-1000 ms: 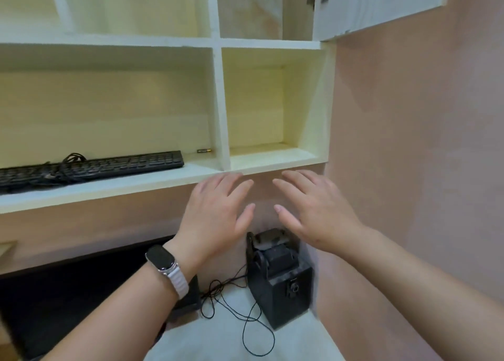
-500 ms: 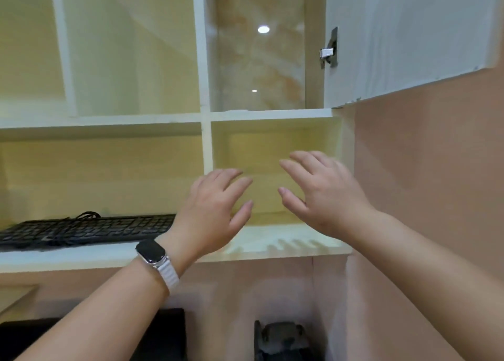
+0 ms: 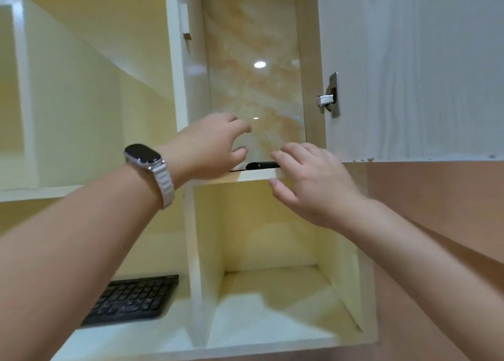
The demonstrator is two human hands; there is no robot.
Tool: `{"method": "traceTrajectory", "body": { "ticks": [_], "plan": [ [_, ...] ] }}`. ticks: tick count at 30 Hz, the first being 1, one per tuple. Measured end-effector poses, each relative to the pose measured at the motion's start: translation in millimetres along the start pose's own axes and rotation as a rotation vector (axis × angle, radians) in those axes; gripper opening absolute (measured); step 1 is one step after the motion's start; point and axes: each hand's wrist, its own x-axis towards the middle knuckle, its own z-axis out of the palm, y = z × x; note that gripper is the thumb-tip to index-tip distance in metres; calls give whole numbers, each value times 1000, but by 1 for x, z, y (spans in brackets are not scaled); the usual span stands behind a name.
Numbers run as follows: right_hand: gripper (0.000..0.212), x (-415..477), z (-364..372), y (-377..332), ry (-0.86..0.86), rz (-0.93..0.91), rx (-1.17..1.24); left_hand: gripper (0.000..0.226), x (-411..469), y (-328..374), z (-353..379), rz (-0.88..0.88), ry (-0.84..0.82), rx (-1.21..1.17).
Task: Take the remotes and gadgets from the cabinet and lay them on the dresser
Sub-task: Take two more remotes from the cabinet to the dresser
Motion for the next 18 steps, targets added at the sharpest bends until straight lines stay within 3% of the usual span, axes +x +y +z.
{"method": "traceTrajectory", "body": {
  "ticks": [6,12,18],
  "plan": [
    [45,-4,10,4,13,-26,-12,47,56,10,7,-183,-475,178],
    [44,-6,11,8,29,-53,15,26,73,10,32,-333,-753,169],
    [46,-6,7,9,-50,-51,32,32,70,16,34,-400,-717,180]
  ]
}}
